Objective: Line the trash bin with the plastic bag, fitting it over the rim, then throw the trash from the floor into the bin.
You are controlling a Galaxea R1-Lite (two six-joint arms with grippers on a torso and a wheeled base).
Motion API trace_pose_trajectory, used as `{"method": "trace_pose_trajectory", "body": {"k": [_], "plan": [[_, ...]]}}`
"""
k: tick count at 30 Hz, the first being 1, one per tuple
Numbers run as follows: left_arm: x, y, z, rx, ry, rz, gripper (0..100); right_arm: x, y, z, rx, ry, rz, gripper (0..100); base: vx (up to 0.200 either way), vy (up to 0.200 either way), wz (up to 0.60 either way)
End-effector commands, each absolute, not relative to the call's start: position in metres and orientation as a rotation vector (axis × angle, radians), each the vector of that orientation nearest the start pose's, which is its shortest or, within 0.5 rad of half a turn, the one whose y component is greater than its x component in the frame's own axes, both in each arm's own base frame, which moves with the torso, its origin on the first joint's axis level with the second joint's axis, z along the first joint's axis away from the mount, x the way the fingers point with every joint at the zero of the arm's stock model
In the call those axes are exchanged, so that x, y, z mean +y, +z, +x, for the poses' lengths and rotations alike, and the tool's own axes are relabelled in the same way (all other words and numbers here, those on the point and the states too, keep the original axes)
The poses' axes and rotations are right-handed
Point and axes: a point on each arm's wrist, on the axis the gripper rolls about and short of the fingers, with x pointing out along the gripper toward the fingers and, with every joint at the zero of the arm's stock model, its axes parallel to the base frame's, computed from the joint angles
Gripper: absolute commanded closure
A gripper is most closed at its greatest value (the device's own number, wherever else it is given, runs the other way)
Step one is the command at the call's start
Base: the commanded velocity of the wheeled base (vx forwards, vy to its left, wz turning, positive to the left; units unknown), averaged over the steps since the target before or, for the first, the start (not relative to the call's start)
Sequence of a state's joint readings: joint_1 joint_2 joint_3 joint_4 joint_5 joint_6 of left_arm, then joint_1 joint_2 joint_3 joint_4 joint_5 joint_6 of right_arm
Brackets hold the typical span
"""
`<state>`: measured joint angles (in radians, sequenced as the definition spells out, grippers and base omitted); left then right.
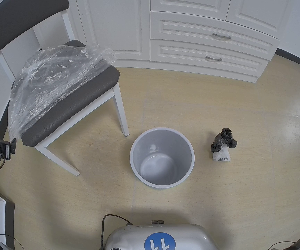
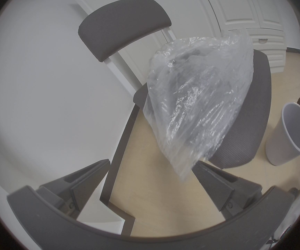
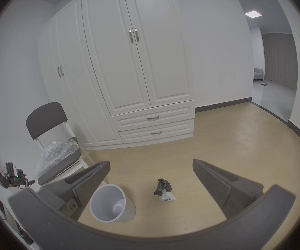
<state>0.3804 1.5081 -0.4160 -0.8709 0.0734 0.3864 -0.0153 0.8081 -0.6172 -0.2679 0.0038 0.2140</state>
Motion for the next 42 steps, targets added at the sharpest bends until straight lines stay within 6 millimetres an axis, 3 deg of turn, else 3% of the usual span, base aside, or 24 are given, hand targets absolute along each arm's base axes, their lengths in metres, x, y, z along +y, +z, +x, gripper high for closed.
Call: {"method": "trace_pose_trajectory", "body": {"k": [1, 8, 12, 21, 30, 42], "plan": [[0.088, 0.152, 0.22, 0.296, 0.4, 0.348, 0, -0.001, 0.263, 0.082, -0.065, -0.004, 0.203, 0, 0.0, 0.0, 0.0], [0.091, 0.144, 0.234, 0.282, 0.399, 0.352, 0, -0.001, 0.262, 0.084, -0.056, -0.005, 0.193, 0, 0.0, 0.0, 0.0], [0.083, 0.138, 0.235, 0.241, 0.384, 0.362, 0, -0.001, 0.261, 0.085, -0.055, -0.006, 0.193, 0, 0.0, 0.0, 0.0], [0.089, 0.14, 0.256, 0.061, 0.526, 0.39, 0, -0.001, 0.261, 0.086, -0.05, -0.006, 0.191, 0, 0.0, 0.0, 0.0], [0.091, 0.157, 0.262, -0.044, 0.554, 0.404, 0, -0.001, 0.261, 0.086, -0.048, -0.006, 0.191, 0, 0.0, 0.0, 0.0], [0.097, 0.145, 0.275, -0.018, 0.551, 0.394, 0, -0.001, 0.261, 0.086, -0.048, -0.005, 0.19, 0, 0.0, 0.0, 0.0]]}}
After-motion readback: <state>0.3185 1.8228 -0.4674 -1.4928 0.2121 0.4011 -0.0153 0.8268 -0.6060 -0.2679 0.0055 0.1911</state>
